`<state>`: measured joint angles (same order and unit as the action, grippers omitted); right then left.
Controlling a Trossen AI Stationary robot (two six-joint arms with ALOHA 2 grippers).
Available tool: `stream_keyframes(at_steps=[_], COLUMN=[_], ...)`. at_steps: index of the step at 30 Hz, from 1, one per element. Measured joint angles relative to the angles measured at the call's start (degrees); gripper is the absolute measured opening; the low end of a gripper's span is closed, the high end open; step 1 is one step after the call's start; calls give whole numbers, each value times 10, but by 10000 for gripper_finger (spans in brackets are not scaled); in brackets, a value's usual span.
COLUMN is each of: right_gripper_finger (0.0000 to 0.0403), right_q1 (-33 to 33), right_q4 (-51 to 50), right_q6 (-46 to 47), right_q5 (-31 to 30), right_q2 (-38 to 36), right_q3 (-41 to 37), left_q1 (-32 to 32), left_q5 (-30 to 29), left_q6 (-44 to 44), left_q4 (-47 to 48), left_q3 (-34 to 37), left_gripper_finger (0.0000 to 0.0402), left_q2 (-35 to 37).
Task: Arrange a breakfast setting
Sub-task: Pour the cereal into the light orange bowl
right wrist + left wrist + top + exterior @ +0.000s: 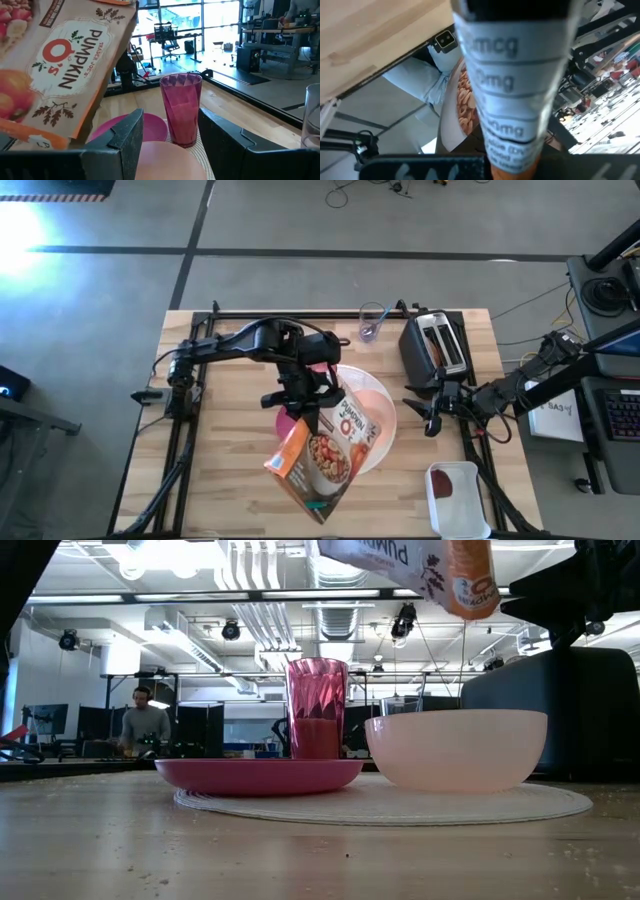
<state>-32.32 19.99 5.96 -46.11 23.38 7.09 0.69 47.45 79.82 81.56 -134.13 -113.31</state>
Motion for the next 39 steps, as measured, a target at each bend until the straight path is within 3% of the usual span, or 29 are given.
stream_keyframes(at_steps=[16, 39], right_gripper_finger=[178, 178], right_q1=[0, 0], right_q4=[0, 0], right_q6=[0, 0], right_q5=[0, 0], right_q2=[0, 0], right_q3=[0, 0], left_q1=[-2, -23], left_q5=[13, 24], left_q6=[119, 222], left_q4=[-68, -122], left_q3=[0, 0], left_gripper_finger=[0, 0], left_q2=[-1, -17])
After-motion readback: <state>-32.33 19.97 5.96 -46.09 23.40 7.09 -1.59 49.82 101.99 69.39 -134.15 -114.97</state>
